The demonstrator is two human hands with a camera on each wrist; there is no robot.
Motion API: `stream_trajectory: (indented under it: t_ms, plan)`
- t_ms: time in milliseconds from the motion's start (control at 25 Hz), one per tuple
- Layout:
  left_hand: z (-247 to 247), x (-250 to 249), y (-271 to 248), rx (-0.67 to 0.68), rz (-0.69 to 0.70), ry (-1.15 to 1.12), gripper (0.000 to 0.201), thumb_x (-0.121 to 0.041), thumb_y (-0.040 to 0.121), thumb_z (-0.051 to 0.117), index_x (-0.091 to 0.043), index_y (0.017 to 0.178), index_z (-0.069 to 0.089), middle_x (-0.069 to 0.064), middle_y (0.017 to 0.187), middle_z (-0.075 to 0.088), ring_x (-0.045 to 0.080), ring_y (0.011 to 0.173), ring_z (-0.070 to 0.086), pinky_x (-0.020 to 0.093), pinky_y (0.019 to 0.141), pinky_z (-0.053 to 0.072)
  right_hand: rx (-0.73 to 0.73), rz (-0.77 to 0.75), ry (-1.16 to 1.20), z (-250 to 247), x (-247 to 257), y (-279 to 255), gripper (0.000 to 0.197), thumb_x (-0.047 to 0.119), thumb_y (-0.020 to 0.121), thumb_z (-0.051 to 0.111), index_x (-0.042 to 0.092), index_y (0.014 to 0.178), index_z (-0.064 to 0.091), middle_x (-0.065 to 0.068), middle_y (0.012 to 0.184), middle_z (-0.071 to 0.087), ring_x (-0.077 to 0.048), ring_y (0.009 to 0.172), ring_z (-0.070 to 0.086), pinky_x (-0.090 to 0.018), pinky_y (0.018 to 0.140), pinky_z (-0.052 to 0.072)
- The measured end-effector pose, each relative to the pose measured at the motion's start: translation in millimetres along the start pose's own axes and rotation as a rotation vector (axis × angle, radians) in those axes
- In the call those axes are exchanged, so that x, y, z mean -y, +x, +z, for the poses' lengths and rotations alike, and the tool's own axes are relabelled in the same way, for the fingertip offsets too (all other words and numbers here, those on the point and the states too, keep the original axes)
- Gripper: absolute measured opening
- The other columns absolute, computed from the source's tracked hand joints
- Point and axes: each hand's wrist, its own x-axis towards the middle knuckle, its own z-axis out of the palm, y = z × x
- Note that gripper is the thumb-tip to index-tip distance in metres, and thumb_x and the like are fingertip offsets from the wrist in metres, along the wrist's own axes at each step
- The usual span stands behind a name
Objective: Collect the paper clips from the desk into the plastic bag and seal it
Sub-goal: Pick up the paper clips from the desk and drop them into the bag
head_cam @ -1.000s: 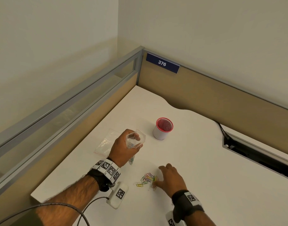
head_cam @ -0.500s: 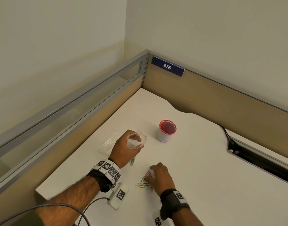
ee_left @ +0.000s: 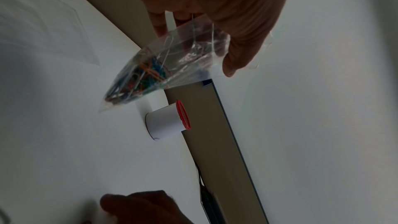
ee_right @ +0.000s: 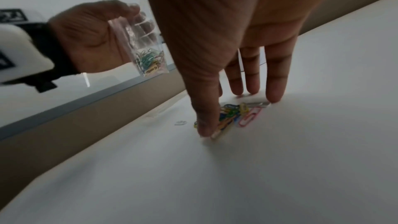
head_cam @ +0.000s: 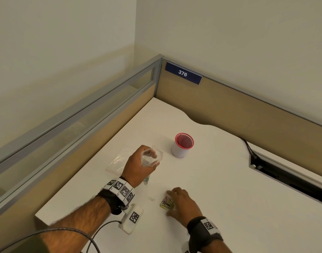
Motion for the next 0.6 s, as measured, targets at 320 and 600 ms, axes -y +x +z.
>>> stream_trajectory:
  t_ms: [320,600]
  plan:
    - [8,-5,-2,0.013,0.003,0.009,0.030,-0.011,0.077,0.080,-0.018,0.098,0.060,-0.006,0.099,0.069,0.009,0.101,0.064,0.019,0.087,0.051,-0.080,-0.083,-0.175,10,26,4,0.020,0.022,0.096,0.047,0.019,0.113,0.056,-0.005,0.112,0.052,-0.026,0.103,0.050,-0.029,0.074,0.044]
    - [0,-4,-3,0.003,-0.004,0.024,0.029,-0.009,0.077,0.079,-0.017,0.098,0.060,-0.007,0.098,0.068,0.009,0.102,0.063,0.017,0.087,0.049,-0.182,0.101,0.044,-7,8,17,0.017,0.016,0.092,0.051,0.015,0.101,0.066,-0.003,0.105,0.063,-0.018,0.094,0.058,-0.021,0.079,0.042]
